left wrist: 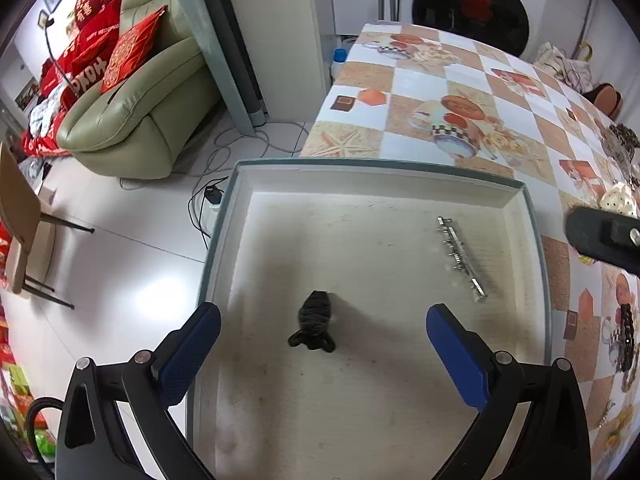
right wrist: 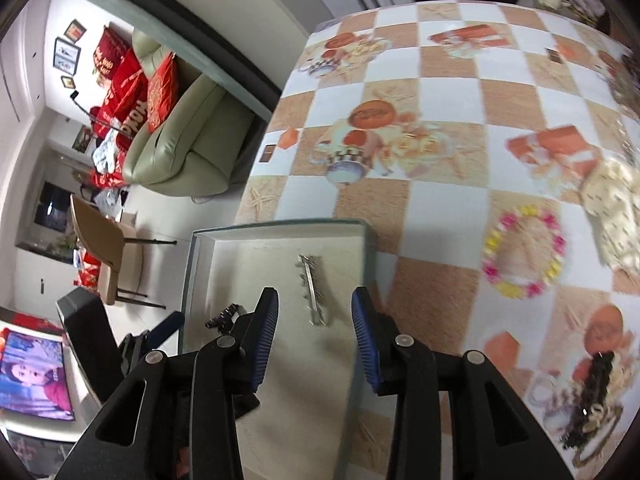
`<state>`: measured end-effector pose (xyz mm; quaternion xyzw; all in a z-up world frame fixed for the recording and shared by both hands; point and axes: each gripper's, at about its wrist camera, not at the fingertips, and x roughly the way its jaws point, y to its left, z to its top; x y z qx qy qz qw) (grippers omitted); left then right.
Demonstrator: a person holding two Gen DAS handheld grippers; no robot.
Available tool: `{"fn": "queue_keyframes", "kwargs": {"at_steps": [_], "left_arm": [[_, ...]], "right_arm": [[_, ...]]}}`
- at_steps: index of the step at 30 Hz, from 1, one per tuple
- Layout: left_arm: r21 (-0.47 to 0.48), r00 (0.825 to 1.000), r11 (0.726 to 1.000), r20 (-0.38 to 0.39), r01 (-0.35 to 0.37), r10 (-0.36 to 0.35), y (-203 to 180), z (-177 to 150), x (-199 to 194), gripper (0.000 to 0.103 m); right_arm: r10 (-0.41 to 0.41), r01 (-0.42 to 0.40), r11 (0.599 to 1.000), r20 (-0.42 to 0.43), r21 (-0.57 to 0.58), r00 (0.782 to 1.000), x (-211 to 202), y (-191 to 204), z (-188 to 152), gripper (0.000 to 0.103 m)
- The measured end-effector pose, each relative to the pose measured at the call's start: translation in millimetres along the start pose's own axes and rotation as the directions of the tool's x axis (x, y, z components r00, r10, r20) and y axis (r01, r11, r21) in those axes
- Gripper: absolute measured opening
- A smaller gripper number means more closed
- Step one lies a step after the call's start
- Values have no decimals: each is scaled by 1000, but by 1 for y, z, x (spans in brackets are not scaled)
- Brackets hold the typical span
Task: Organize jewelry
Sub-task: 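Move both tools back over the jewelry on the table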
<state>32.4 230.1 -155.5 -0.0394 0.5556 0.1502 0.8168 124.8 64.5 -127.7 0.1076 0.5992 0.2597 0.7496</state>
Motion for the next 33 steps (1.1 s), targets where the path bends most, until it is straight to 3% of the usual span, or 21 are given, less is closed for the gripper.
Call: {"fn": "queue_keyframes", "kwargs": {"at_steps": [9,17,21,33], "left_arm": [[130,1000,991,22,14,-17,-45,-1,-30,103],[196,995,975,4,101,-104,-100,-9,-53,103],[248,986,955,-24,164,-163,-133,-12,-60,103],[349,965,899,-89,264,-249,-216,-25,-62,103]], "right_arm": [[-44,39,992,41,120,998,-60,-57,-42,67],[-146,125,962,74,241,986,-117,-125,-72,71],[-210,176,935,80,308,974,-140,-162,-88,79],[-358,336,862,-13,380,934,-159,-229,-130,79]]}}
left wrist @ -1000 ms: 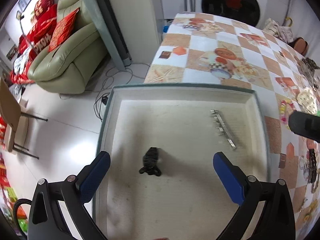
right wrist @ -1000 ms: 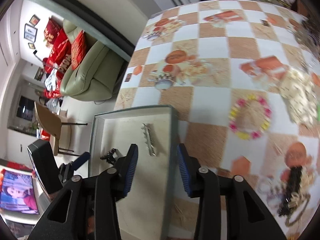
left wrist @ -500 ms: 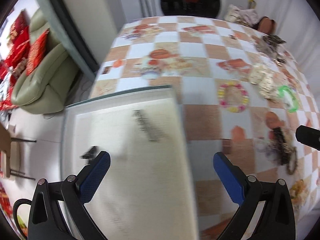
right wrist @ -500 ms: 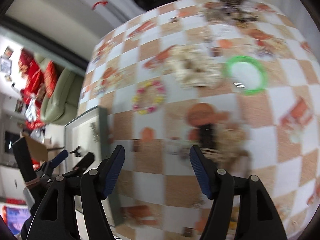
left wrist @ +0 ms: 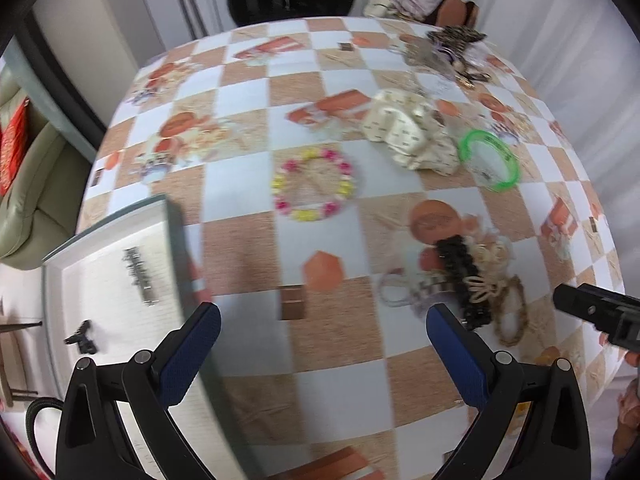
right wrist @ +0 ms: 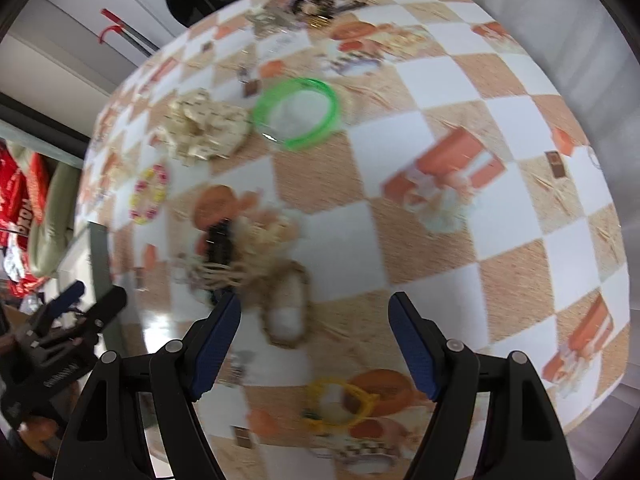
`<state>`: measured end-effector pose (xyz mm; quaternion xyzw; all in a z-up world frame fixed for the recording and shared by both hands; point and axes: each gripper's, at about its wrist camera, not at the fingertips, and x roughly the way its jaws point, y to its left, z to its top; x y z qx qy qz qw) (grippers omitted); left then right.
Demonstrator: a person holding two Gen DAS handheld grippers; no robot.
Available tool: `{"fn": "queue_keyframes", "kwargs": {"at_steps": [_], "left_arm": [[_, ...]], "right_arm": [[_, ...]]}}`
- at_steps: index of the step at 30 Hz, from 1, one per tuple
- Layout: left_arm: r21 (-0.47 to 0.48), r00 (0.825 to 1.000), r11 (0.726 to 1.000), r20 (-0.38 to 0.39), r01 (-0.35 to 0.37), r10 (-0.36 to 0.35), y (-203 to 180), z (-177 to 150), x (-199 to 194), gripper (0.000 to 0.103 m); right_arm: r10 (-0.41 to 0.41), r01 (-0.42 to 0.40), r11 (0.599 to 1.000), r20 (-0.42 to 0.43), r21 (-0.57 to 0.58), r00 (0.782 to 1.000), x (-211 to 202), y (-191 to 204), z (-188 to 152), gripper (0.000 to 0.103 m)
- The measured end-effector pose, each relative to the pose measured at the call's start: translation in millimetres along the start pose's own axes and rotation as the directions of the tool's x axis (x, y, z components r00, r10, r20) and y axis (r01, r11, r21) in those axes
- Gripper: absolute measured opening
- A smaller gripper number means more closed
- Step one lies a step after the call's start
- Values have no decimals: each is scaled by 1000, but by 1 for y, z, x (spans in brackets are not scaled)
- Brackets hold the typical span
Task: Organize jewelry
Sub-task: 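Move both tools back over the jewelry on the table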
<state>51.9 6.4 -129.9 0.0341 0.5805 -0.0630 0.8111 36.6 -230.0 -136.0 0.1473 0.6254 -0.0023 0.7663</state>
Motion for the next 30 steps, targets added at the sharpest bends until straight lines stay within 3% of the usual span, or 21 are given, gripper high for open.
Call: {"fn": "queue_keyframes", "kwargs": {"at_steps": [5,18,21,30], "left_arm": [[-5,1000,1000,-13,-6,6,-8,6,13,103],[-67,992,990,19,-124,126,13,58,55,103],[-73,989,986,17,-147,149,16,68,65,103],[-48,990,989,4,-141,142,14,85,90,103]], "right_arm": [[-33,33,999,-22,-22,999,7,-9,-5,79],[-94,89,989,-35,-120,995,34,6,-7,79],[-128,121,979,-29,-161,991,40,14,-7,74],[-194,187,954,-5,-235,981,48,32,-7,72]]}}
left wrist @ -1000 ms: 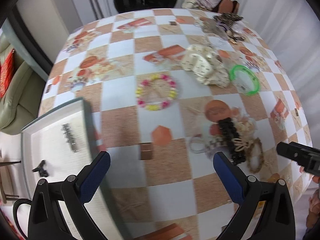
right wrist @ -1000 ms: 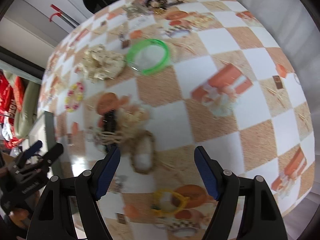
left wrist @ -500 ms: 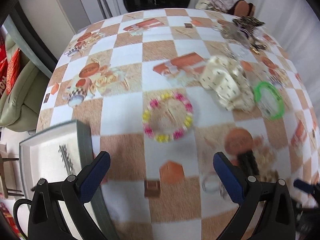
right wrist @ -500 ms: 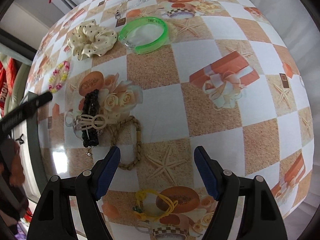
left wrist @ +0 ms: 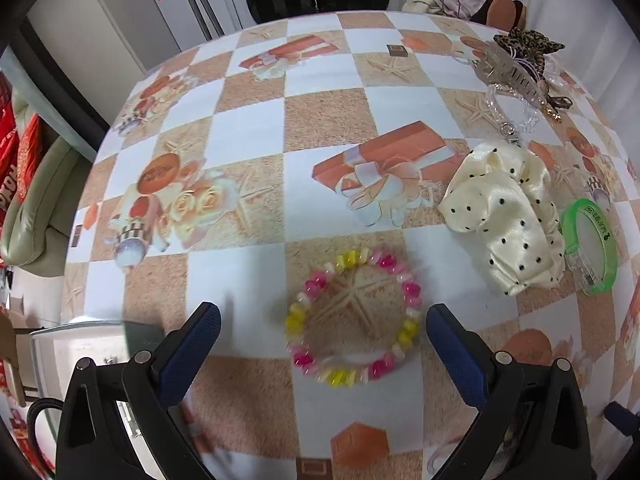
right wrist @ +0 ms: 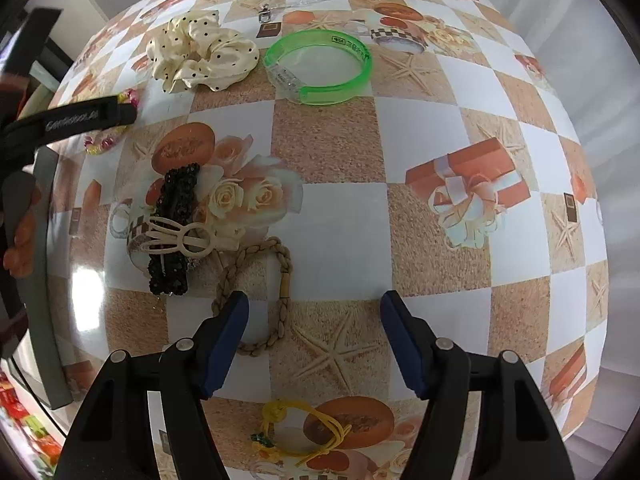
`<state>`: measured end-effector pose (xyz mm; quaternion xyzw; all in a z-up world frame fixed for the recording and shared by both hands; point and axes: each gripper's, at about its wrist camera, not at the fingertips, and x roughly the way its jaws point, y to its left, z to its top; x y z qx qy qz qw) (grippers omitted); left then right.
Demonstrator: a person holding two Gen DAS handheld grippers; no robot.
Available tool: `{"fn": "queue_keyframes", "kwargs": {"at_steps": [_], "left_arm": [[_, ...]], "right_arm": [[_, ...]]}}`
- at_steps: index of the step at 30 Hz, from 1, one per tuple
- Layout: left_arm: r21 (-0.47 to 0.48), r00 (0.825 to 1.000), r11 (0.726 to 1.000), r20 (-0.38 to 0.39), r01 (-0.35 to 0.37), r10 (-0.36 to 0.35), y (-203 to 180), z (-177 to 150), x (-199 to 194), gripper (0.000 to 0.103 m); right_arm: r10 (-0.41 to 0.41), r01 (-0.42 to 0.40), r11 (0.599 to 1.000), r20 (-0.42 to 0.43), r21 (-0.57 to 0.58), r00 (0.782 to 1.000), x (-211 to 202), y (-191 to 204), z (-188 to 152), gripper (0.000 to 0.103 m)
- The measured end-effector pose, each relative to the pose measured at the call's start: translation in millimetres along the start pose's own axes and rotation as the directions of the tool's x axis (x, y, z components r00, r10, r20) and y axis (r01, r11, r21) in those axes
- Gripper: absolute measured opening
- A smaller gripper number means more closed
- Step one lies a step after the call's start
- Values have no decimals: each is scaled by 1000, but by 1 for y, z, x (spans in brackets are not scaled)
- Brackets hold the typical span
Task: Organize jewelry
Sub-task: 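Move both tools back over the jewelry on the table, then grasp the beaded bracelet with the left tool while the right grasps the braided bracelet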
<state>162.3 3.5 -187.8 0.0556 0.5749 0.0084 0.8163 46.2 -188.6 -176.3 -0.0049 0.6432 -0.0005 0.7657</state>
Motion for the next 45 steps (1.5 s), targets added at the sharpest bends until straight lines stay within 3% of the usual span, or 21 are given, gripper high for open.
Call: {"fn": "queue_keyframes", "kwargs": {"at_steps": [3,7,9,13,14,15,17,21,26,28,29,36,45], "left_arm": [[-25,1000,999,-5,29,-29,2,2,5,103],[-18,998,998,6,55,-55,-3,2,2,90],[-2,997,997,12,81,-81,-7,0,-1,73],[17,993,993,13,113,-113,-15,-3,-7,52],[23,993,993,14,118,-119,-17,-3,-8,42],[31,993,993,17,115,-116,-19,-4,-9,33],[34,993,992,14,119,-119,-21,-5,-11,24],[11,990,990,18,141,-142,-16,-6,-16,22],[5,987,988,35,156,-157,-11,-14,-32,21],[5,985,986,40,165,-165,-10,-17,-40,14],[6,984,984,42,175,-176,-9,-20,-44,5],[16,977,978,44,207,-207,-8,-37,-62,4],[4,973,973,39,229,-229,8,-58,-81,4]], "right_arm": [[-25,26,999,5,-23,1000,2,5,0,71],[-35,36,997,25,-62,999,1,17,-2,62],[-30,32,996,31,-83,999,1,22,-3,53],[-15,18,994,30,-103,999,0,31,-2,40],[-16,20,994,37,-109,999,-1,37,-3,23],[-14,18,994,37,-110,999,-1,39,-2,14],[-11,15,995,36,-102,999,-3,39,-7,7],[22,-19,998,41,-64,999,-7,27,-9,6],[127,-128,992,55,16,990,-20,2,-10,6],[169,-172,984,59,51,984,-26,-6,-9,6],[180,-184,981,62,64,982,-29,-12,-9,6],[247,-253,956,60,147,967,-40,-29,-11,6],[282,-289,944,68,161,957,-60,-22,-20,6]]}}
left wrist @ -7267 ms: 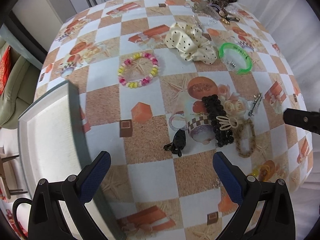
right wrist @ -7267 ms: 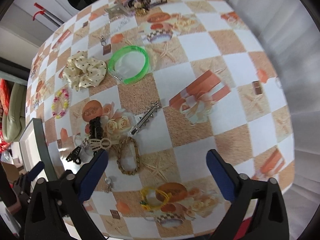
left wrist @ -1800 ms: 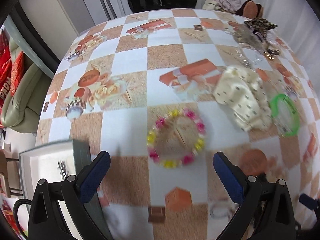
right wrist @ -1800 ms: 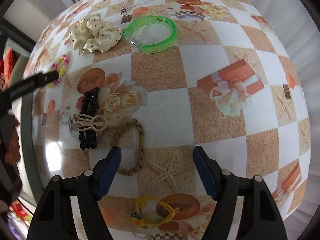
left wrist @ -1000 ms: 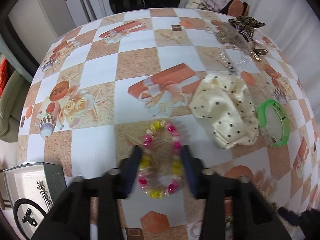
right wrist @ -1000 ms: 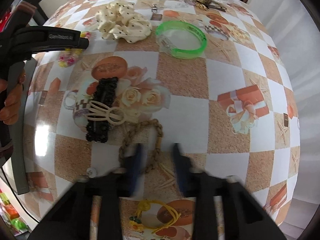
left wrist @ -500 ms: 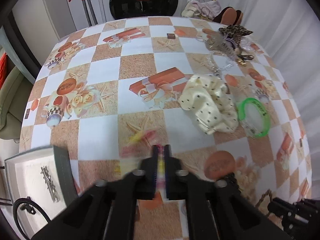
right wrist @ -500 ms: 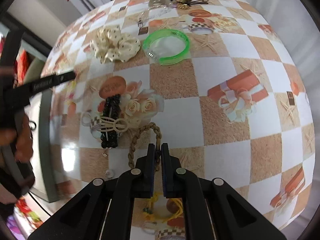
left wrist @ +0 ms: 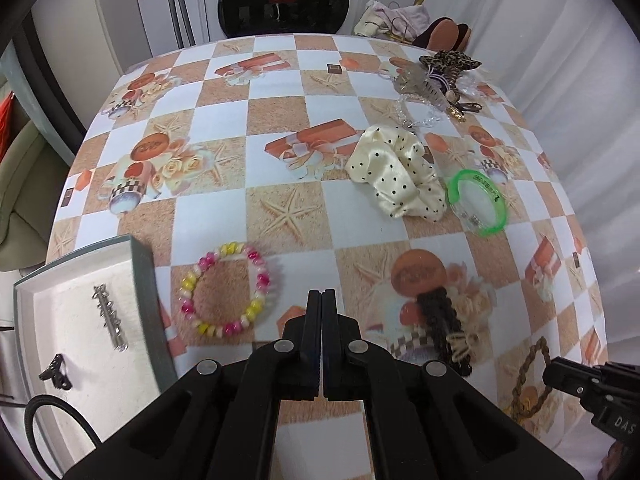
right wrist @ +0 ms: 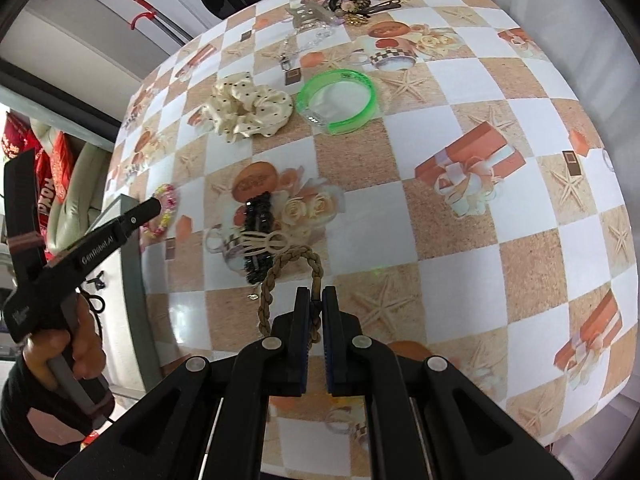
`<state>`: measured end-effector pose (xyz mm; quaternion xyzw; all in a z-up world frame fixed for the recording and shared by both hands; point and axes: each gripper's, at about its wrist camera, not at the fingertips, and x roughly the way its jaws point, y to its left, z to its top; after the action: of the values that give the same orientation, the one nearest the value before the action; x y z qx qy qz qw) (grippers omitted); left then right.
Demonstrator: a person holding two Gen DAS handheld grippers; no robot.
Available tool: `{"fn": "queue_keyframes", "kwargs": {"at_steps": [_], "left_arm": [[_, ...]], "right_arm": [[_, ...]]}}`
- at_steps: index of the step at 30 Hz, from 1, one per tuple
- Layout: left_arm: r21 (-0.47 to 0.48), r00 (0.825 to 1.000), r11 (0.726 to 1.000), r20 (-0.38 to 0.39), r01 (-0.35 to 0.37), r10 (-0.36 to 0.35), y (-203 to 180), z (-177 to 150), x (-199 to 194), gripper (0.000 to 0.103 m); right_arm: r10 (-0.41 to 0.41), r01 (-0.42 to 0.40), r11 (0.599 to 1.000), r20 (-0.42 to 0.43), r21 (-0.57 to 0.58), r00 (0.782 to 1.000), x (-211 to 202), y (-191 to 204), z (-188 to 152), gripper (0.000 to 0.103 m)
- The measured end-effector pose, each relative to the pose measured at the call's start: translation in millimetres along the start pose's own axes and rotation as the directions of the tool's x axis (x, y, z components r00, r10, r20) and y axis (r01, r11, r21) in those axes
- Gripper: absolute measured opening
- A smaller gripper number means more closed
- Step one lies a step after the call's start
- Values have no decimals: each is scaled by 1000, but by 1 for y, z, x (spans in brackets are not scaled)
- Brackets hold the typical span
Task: Organize jewelry
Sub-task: 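Grasp the beaded bracelet with the left tool while the right grasps the braided bracelet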
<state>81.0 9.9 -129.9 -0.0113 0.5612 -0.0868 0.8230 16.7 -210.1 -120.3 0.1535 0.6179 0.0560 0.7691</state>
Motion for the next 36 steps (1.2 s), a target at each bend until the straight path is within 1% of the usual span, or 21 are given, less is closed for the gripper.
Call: {"fn": "queue_keyframes", "kwargs": {"at_steps": [6,11,12,15,18,20,21,22,23,24,25,27,29,31,32,33,35,36], "left_arm": [[-32,1000,999,14,28,-27,12,-7,-24,4],[-45,999,999,28,30,-29,23,-13,-43,4],[-42,999,999,23,23,-22,24,-14,-44,4],[-21,999,999,23,-39,39,22,-12,-42,4],[-6,999,999,17,-42,42,18,-7,-34,4],[12,998,998,12,-61,61,14,-4,-26,5],[16,998,998,5,-68,68,13,-3,-22,7],[14,998,998,0,-69,69,12,-2,-19,16],[5,998,998,-7,-63,63,12,-1,-15,70],[-11,997,997,-13,-72,71,13,0,-12,102],[-13,996,996,16,-85,85,13,1,-12,103],[8,995,995,14,-96,96,10,5,-8,103],[21,992,992,22,-125,125,10,7,-3,103],[47,989,988,5,-147,147,11,9,11,103],[59,988,986,-4,-155,155,11,8,17,100],[75,986,984,-14,-163,164,11,8,23,90],[108,984,980,-49,-168,174,11,7,38,82],[117,982,978,-60,-173,181,10,5,44,80]], "right_arm": [[27,-27,1000,2,-9,1000,-11,16,-3,6],[45,-45,999,0,-26,999,-20,32,-5,6],[46,-46,998,0,-31,999,-21,35,-5,6],[46,-46,998,-3,-42,999,-20,43,-6,6],[51,-52,998,-8,-42,999,-17,48,-6,6],[51,-52,998,-7,-43,999,-16,50,-7,6],[52,-52,998,-6,-42,999,-16,51,-7,6],[52,-52,998,-5,-42,999,-15,50,-7,6],[51,-52,998,-5,-40,999,-15,50,-7,6],[53,-53,998,-5,-36,999,-15,50,-7,6],[54,-54,998,-4,-32,999,-14,49,-8,6],[56,-56,998,-3,-23,998,-13,47,-8,6],[58,-58,998,-6,-15,998,-11,44,-9,6],[61,-61,998,-9,-8,998,-8,42,-9,6],[62,-62,998,-10,-5,998,-7,40,-10,6],[62,-62,998,-12,-3,998,-6,38,-11,6],[62,-62,998,-17,4,998,-3,35,-12,6],[62,-62,998,-20,7,998,-3,34,-12,6]]}}
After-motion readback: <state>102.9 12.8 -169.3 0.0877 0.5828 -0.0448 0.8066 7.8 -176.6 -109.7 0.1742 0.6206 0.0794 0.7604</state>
